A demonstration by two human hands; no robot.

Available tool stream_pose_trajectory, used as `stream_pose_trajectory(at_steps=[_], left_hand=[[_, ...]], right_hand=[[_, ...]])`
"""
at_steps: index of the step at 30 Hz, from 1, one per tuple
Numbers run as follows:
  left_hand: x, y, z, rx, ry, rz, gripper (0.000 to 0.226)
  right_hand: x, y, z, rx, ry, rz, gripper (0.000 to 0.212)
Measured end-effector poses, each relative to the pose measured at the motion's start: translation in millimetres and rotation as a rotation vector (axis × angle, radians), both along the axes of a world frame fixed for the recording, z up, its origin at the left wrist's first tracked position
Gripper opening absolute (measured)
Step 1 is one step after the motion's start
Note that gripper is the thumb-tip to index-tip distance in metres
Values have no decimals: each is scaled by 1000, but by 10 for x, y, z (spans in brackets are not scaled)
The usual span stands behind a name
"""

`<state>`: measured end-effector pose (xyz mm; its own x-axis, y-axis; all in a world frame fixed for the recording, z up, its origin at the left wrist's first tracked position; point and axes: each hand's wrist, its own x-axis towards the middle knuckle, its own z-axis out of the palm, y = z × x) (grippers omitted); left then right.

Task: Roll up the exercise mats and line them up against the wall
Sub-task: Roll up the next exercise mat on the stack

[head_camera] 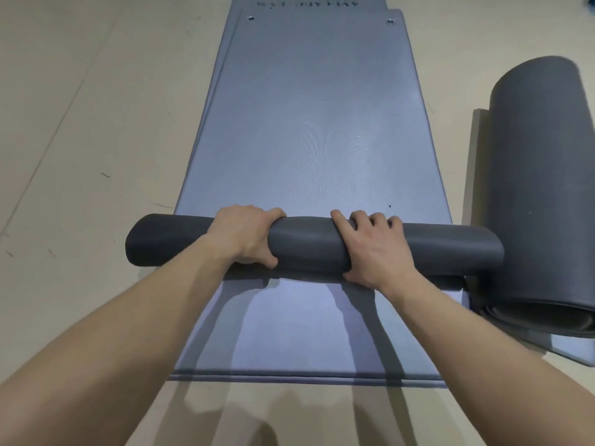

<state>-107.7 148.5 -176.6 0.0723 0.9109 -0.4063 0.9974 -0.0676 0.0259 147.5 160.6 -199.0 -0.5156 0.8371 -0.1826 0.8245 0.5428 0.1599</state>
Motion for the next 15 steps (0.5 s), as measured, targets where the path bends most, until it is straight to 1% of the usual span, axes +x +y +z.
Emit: stream_pose_trajectory(at_steps=[2, 4, 6, 8, 9, 10, 12, 14, 15], left_hand=[[7, 118, 115, -80, -5, 21, 78], [15, 162, 243, -203, -29, 17, 80], [20, 83, 320, -338, -83, 33, 81], [24, -136, 336, -384, -140, 61, 89], [26, -284, 305, -327, -138, 59, 99], [41, -452, 252, -216, -96, 33, 110], [126, -771, 105, 1, 62, -64, 129], [180, -845, -78, 63, 149, -89, 136], [175, -783, -130, 64, 154, -81, 135]], right_hand=[[-35, 206, 181, -115, 8, 14, 102], [-18, 257, 336, -202, 9, 31, 92], [15, 174, 403, -290, -22, 61, 89], [9, 109, 450, -385, -61, 74, 90], [-5, 139, 460, -439, -73, 63, 92], [-29, 203, 464, -502, -73, 47, 93], [-102, 379, 444, -662, -54, -3, 95], [-150, 528, 387, -770, -28, -45, 102], [-150, 543, 363, -745, -12, -38, 110]])
